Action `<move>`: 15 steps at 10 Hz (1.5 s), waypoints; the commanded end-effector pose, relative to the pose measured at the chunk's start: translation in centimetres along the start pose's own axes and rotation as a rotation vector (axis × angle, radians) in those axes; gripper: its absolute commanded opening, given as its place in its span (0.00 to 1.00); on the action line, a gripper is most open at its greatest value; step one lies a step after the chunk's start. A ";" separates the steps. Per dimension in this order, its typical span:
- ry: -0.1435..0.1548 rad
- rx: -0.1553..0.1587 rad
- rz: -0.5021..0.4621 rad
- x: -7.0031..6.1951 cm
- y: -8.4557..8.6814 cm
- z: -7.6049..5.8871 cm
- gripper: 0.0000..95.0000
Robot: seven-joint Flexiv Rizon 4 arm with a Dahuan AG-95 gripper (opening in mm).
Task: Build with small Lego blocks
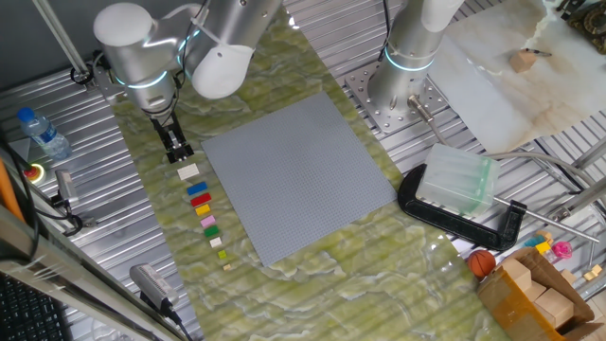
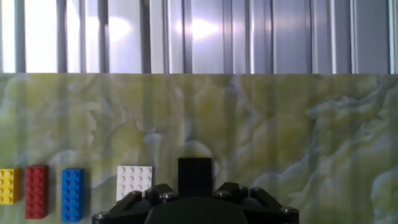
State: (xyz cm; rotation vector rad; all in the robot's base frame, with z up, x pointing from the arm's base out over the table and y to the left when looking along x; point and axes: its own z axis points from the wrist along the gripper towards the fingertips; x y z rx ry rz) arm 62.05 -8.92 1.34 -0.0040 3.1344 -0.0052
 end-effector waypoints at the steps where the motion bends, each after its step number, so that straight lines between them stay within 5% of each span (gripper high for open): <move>1: 0.001 0.002 0.003 -0.1 -0.1 0.3 0.40; 15: 0.000 0.002 0.011 -0.2 -0.1 0.7 0.40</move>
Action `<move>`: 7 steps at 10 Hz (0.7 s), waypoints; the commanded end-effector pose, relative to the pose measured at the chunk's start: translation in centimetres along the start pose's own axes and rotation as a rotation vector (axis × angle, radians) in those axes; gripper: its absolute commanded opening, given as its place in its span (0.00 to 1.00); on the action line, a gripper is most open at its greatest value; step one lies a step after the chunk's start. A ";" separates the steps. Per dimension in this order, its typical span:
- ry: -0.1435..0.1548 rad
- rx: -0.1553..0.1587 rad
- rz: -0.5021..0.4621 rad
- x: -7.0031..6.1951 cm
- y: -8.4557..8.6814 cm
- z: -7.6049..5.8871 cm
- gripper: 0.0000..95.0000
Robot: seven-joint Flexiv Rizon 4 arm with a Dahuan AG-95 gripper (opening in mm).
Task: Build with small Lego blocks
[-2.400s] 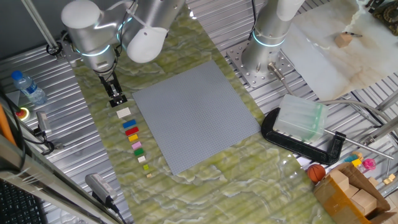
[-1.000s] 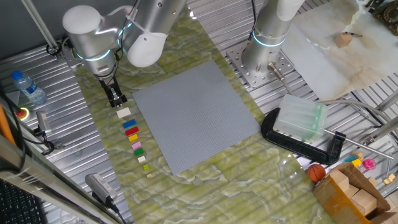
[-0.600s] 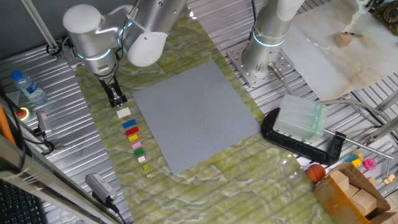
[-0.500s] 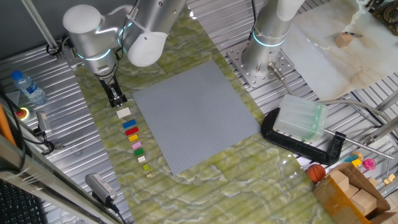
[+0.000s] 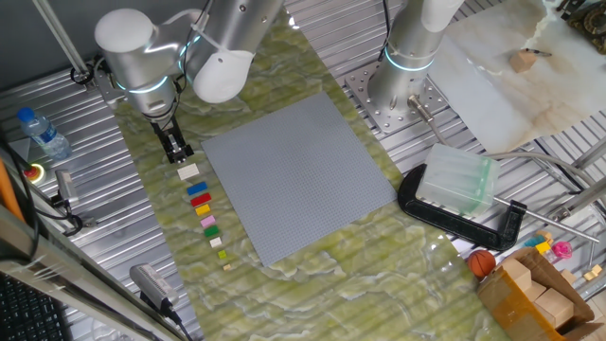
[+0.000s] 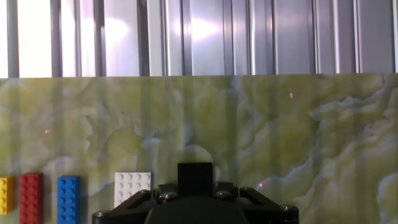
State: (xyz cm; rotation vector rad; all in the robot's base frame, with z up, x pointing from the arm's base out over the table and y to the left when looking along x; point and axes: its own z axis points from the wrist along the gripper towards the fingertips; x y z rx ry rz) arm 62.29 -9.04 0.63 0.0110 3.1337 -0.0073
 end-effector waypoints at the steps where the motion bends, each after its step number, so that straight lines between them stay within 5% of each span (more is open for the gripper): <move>1: 0.000 0.000 0.002 0.0 0.0 0.0 0.40; 7: 0.001 0.000 0.009 0.0 0.0 0.0 0.40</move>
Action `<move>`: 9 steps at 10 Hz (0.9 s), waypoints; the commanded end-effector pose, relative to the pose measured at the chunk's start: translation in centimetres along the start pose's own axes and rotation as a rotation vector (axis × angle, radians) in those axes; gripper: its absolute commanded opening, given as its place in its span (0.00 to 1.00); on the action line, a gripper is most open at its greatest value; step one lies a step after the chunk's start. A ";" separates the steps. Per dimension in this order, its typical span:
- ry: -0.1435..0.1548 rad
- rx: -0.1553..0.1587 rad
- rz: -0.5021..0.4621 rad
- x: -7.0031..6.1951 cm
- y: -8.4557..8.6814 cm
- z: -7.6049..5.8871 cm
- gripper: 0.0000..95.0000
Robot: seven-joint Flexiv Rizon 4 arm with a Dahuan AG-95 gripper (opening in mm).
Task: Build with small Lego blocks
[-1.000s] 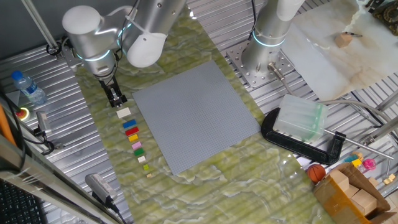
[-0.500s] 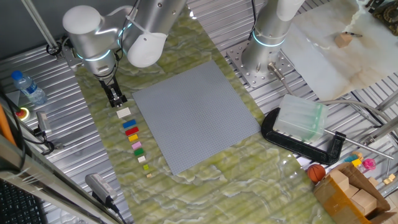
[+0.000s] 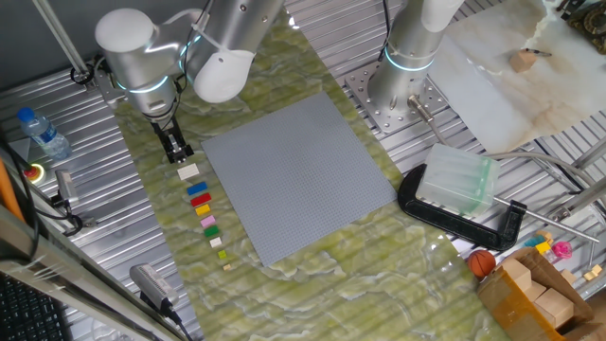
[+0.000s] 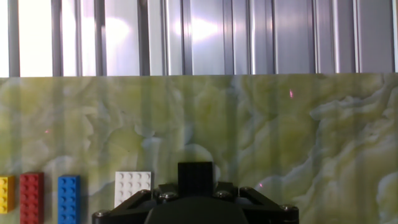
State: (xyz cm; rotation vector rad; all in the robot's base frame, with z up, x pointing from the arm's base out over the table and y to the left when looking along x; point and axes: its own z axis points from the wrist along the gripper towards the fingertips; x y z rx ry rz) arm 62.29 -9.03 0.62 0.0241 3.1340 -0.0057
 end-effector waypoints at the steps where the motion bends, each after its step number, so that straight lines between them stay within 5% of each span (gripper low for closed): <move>1: 0.001 0.001 0.002 0.0 0.0 0.0 0.40; 9: 0.004 0.001 0.010 0.0 0.0 0.0 0.40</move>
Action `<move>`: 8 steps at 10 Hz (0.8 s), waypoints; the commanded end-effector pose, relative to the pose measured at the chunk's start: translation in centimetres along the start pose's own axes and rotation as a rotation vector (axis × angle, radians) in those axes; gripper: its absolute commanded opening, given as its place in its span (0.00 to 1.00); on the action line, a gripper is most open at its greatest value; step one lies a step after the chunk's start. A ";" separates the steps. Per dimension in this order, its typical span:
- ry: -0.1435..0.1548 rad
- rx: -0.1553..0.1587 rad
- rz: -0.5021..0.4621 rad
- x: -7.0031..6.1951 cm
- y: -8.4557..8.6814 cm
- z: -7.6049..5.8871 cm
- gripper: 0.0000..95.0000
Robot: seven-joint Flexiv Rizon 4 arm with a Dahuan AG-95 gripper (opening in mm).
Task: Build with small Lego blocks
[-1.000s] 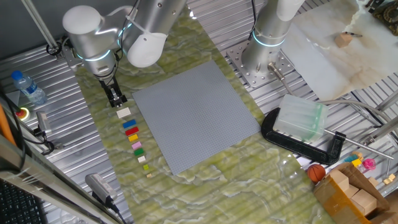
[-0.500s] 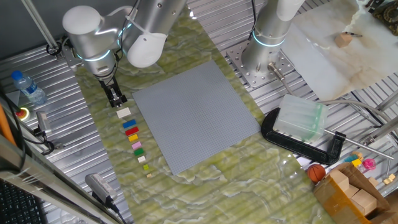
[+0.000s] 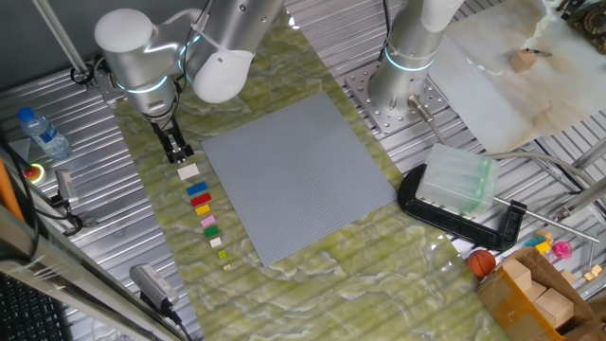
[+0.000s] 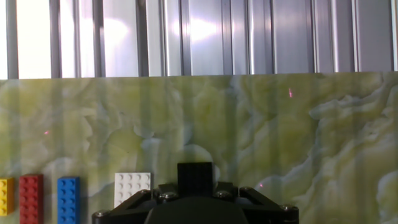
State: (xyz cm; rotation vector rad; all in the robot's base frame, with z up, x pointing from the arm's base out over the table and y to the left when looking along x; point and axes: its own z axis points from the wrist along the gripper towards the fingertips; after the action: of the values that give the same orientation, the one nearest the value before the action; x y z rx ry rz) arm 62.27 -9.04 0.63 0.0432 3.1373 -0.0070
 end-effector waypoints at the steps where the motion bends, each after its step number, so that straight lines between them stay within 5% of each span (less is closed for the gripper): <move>1: 0.002 0.000 -0.001 0.0 0.0 0.0 0.40; 2: 0.003 0.000 0.000 0.0 0.0 0.0 0.40; 3: 0.003 0.000 0.000 0.0 0.0 0.0 0.20; 8: 0.003 0.000 0.000 0.0 0.0 0.0 0.20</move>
State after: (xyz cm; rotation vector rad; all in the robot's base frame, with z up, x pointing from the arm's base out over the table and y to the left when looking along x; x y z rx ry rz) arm 62.30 -9.03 0.65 0.0418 3.1389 -0.0070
